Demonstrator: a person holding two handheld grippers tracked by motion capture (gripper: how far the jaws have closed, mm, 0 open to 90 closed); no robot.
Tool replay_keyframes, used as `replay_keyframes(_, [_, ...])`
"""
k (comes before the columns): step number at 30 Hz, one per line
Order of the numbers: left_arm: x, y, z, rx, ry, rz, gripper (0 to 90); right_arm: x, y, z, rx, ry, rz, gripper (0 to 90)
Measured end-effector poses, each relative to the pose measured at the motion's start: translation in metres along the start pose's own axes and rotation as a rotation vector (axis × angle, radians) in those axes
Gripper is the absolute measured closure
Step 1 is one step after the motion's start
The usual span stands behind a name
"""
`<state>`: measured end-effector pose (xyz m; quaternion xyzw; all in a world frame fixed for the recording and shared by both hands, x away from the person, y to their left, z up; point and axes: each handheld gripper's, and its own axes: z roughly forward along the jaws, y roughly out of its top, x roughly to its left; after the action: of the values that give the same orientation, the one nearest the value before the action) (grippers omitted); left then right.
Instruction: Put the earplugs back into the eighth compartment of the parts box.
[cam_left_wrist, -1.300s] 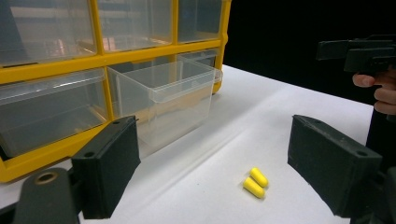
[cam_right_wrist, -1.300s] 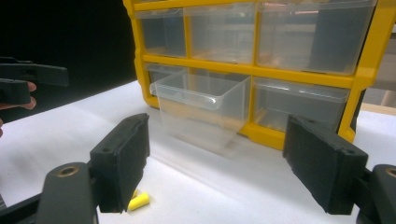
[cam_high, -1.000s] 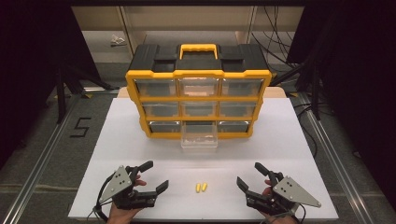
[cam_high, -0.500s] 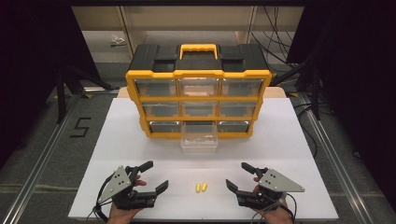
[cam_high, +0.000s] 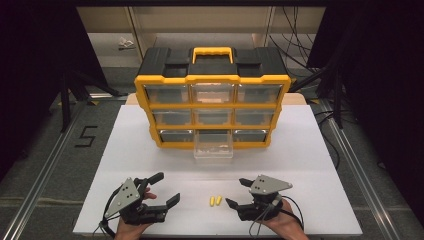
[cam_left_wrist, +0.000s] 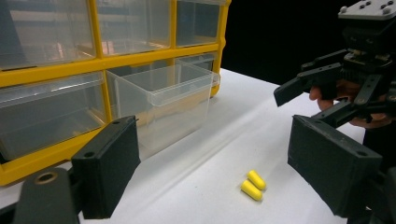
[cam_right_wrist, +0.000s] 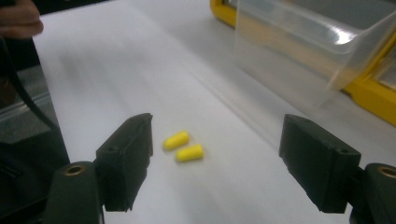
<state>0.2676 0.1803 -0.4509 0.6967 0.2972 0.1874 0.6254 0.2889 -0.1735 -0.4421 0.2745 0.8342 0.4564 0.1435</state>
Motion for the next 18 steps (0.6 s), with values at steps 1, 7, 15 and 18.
replay_keyframes(1, [0.0, 0.0, 0.0, 0.0, -0.001, 0.0, 16.2, 0.0, 0.001, 0.003, 0.016, 0.005, -0.007, 26.7])
replay_keyframes(7, [0.0, 0.0, 0.0, -0.001, -0.003, 0.0, 16.2, 0.004, 0.003, 0.016, 0.106, 0.015, -0.062, 27.4])
replay_keyframes(15, [0.0, 0.0, 0.0, 0.001, -0.004, 0.001, 16.2, 0.008, 0.009, 0.036, 0.214, 0.041, -0.115, 33.4])
replay_keyframes(18, [0.0, 0.0, 0.0, 0.001, -0.002, 0.0, 16.2, 0.008, 0.01, 0.048, 0.269, 0.053, -0.126, 36.9])
